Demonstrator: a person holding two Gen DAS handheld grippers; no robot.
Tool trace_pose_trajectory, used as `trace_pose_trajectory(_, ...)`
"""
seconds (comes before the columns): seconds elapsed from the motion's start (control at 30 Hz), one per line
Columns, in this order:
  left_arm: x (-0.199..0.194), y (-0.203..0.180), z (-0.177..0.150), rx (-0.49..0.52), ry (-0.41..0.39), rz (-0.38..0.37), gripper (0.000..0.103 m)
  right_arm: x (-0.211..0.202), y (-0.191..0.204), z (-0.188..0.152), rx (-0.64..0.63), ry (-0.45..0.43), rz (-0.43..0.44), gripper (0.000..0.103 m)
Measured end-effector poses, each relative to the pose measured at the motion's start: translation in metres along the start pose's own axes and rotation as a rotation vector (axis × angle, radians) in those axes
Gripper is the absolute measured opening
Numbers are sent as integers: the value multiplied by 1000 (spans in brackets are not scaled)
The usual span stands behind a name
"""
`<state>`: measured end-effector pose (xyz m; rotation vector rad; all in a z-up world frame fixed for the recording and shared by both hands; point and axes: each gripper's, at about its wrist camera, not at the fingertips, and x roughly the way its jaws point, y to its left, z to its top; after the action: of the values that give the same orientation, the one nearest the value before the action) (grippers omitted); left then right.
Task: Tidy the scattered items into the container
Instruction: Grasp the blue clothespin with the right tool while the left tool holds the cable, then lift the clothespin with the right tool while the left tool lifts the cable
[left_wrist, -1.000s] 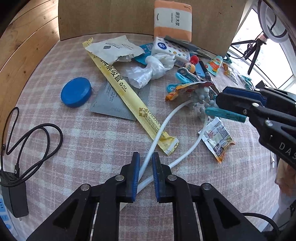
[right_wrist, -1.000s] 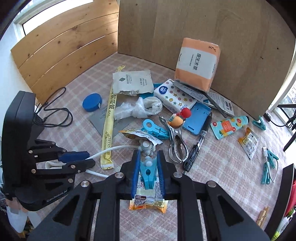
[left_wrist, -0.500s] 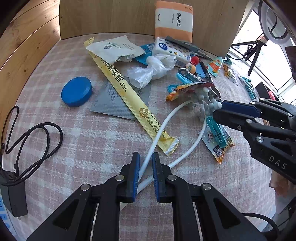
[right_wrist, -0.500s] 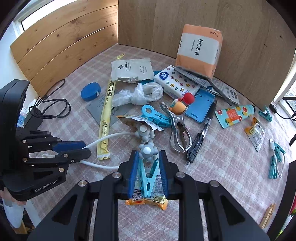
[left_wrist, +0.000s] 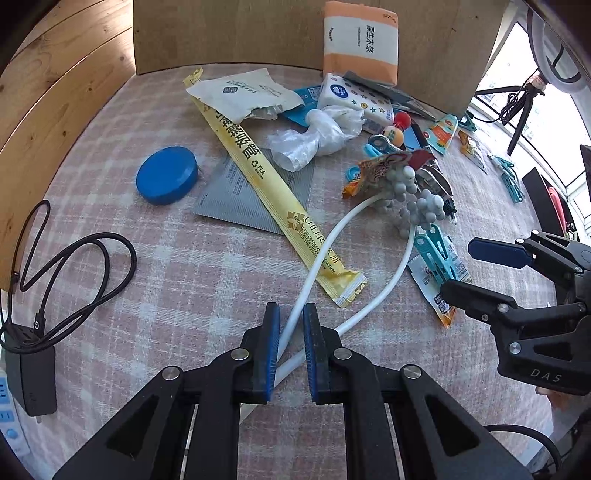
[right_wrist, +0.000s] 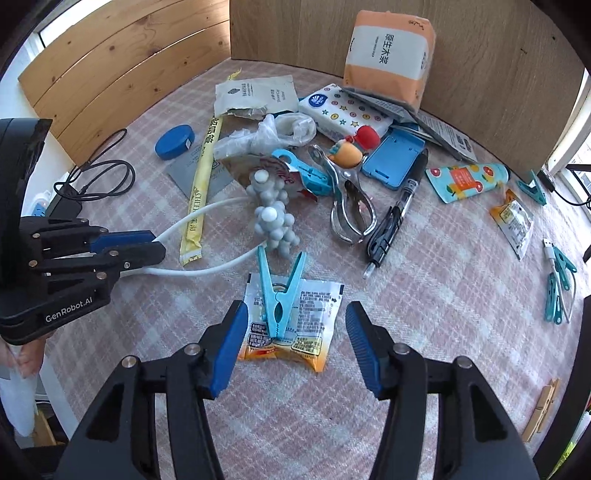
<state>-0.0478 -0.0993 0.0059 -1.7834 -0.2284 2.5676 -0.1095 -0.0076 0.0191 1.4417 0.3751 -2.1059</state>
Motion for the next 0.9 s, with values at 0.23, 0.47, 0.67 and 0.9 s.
trace_pose_trajectory(0.23, -2, 5, -4, -18, 1, -6, 11, -2, 7, 5, -7, -35, -28, 54)
trace_pose_trajectory(0.47, -3, 4, -4, -2, -2, -13, 12, 12, 17, 9, -45, 17, -28, 36)
trace_pose_trajectory(0.67, -2, 3, 8, -13, -4, -41, 27, 16, 14, 13, -14, 24, -44, 29)
trace_pose_trajectory(0.9, 4, -11, 14, 58, 7, -17, 6, 15, 9, 12, 8, 25, -56, 21)
